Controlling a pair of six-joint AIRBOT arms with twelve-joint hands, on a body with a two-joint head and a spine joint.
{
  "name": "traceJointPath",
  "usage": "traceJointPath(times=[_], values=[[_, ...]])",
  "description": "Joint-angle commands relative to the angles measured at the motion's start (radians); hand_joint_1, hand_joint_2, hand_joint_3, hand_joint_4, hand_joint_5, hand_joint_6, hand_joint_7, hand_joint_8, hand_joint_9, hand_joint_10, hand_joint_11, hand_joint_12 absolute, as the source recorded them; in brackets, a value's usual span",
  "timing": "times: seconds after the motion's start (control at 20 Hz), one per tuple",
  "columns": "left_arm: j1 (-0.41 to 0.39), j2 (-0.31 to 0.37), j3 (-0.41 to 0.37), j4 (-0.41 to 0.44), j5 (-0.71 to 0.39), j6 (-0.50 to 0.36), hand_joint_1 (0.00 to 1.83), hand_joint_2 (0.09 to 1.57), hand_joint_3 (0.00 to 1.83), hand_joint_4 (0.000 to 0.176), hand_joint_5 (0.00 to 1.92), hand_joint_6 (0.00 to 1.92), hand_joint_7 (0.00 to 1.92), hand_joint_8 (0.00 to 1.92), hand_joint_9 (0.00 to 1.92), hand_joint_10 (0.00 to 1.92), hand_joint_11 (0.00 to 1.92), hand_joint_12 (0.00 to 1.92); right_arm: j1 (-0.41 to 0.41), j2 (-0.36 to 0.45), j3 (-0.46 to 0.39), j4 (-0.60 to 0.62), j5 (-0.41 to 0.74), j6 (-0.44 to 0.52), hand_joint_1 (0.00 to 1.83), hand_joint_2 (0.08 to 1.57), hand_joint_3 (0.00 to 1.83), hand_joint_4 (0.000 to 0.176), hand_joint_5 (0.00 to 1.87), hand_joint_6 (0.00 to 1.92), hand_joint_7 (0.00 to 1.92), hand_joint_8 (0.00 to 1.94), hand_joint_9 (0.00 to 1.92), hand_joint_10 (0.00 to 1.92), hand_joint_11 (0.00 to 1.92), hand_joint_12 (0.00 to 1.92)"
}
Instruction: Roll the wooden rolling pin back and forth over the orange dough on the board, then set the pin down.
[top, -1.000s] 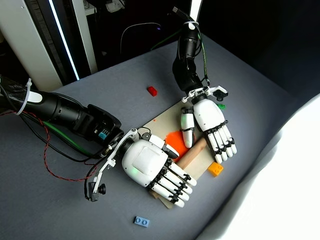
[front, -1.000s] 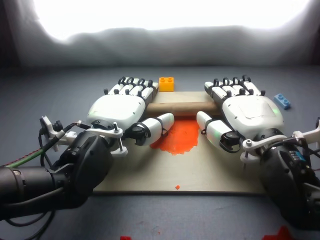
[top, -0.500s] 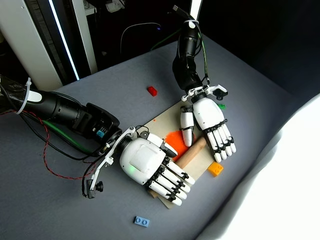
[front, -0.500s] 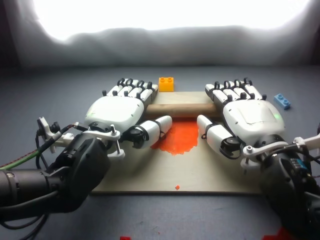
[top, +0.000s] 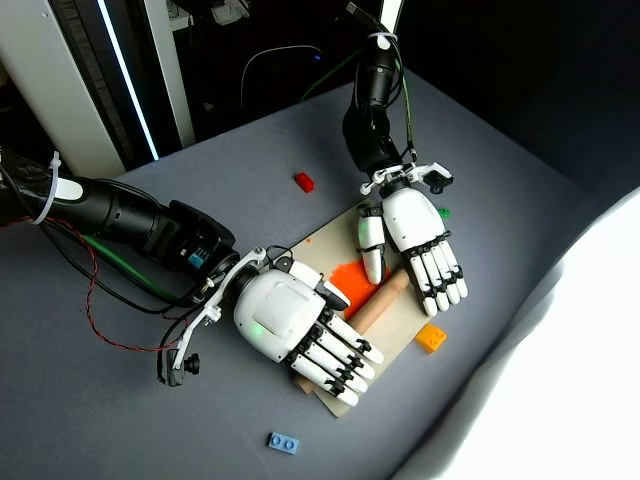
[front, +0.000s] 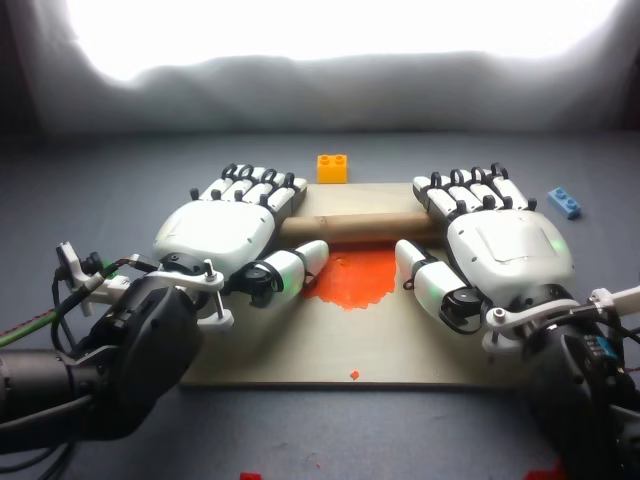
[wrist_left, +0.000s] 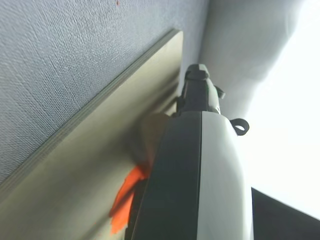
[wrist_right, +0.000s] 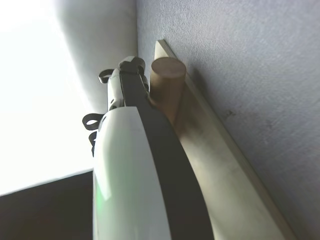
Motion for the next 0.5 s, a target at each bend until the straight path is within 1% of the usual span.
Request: traceJointPath(times=[0.0,0.05,0.2,0.45], values=[[0.004,0.011,-0.002,0.036,-0.093,0.004,0.00,1.48,0.00,0.000,0.10,0.01,0.08,0.00,0.01,0.00,0.00,0.00,-0.006,0.007,-0.003,-0.052,0.110,-0.006,0.00,1.54,0.00,0.000,0.23,0.00,0.24,0.00,0.19,0.00,0.00,0.41],[0.006,0.014,-0.007,0.036,-0.094,0.004,0.00,1.48,0.00,0.000,0.10,0.01,0.08,0.00,0.01,0.00,0.00,0.00,-0.008,0.007,-0.006,-0.052,0.116,-0.009,0.00,1.54,0.00,0.000,0.24,0.00,0.25,0.00,0.20,0.00,0.00,0.45],[0.009,0.018,-0.016,0.047,-0.103,-0.006,0.00,1.47,0.00,0.000,0.10,0.01,0.08,0.00,0.01,0.00,0.00,0.00,-0.012,0.007,-0.012,-0.052,0.131,-0.015,0.00,1.54,0.00,0.000,0.25,0.00,0.26,0.00,0.20,0.00,0.00,0.48],[0.010,0.010,-0.026,0.050,-0.113,-0.015,0.00,1.48,0.00,0.000,0.10,0.00,0.09,0.01,0.01,0.00,0.00,0.00,-0.021,0.005,-0.026,-0.052,0.151,-0.029,0.00,1.54,0.00,0.000,0.23,0.00,0.25,0.00,0.20,0.00,0.00,0.39]])
